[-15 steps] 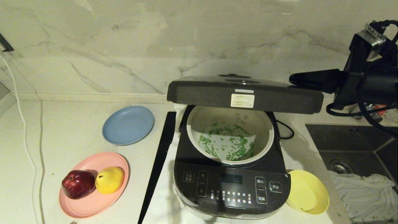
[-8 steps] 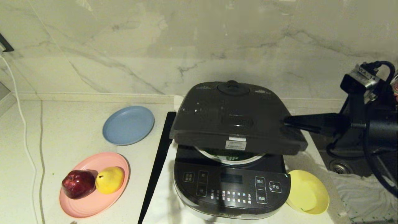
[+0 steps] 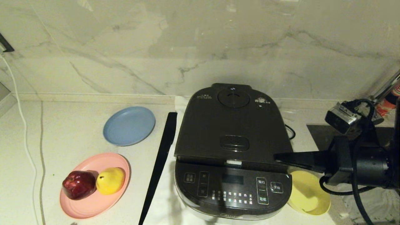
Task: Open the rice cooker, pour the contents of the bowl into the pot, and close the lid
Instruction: Close the rice cooker
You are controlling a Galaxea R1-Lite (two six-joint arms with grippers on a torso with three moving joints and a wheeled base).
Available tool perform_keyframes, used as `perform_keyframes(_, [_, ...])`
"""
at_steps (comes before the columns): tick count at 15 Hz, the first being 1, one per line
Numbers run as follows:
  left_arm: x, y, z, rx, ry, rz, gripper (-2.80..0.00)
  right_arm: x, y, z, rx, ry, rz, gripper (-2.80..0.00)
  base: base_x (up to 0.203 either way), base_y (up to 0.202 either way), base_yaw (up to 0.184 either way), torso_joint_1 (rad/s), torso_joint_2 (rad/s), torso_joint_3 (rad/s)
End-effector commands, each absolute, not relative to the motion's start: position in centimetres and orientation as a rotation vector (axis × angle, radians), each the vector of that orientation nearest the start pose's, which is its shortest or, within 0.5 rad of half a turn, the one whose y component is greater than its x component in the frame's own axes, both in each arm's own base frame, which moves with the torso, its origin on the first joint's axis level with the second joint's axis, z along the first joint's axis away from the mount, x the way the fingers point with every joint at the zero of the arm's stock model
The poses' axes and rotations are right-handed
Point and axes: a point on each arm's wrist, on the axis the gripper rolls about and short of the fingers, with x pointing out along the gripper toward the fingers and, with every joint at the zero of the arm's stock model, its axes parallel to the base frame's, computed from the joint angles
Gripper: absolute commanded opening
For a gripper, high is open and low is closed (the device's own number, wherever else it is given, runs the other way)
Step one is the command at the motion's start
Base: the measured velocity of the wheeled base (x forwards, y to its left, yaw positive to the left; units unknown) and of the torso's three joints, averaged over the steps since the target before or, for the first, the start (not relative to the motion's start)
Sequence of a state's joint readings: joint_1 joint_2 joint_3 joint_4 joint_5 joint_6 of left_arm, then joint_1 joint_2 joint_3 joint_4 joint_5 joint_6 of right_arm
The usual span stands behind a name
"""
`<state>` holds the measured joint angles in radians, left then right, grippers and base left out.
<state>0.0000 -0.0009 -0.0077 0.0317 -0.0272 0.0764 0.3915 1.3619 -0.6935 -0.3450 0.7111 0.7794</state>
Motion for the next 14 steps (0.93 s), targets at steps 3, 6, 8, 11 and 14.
perform_keyframes(3, [-2.3,-0.1,7.4,0.076,0.023,-0.029,-2.80,19.6,9.7,18.8,0.757,0.808,0.880,-2.80,0.000,0.000,0.000,0.000,0.00,0.000])
perform_keyframes(6, [-2.3,-0.1,7.4,0.076,0.023,-0.029,-2.80,19.7,9.8,18.3,0.758,0.821,0.874,-2.80,0.000,0.000,0.000,0.000,0.00,0.000])
perform_keyframes(8, [-2.3,-0.1,7.4,0.076,0.023,-0.029,-2.80,19.9,9.8,18.0,0.761,0.833,0.863,-2.80,0.000,0.000,0.000,0.000,0.00,0.000])
perform_keyframes(11, [-2.3,-0.1,7.4,0.076,0.023,-0.029,-2.80,20.0,9.8,17.7,0.760,0.830,0.859,-2.80,0.000,0.000,0.000,0.000,0.00,0.000])
perform_keyframes(14, [-2.3,-0.1,7.4,0.076,0.023,-0.029,-2.80,19.7,9.7,19.1,0.755,0.761,0.881,-2.80,0.000,0.000,0.000,0.000,0.00,0.000])
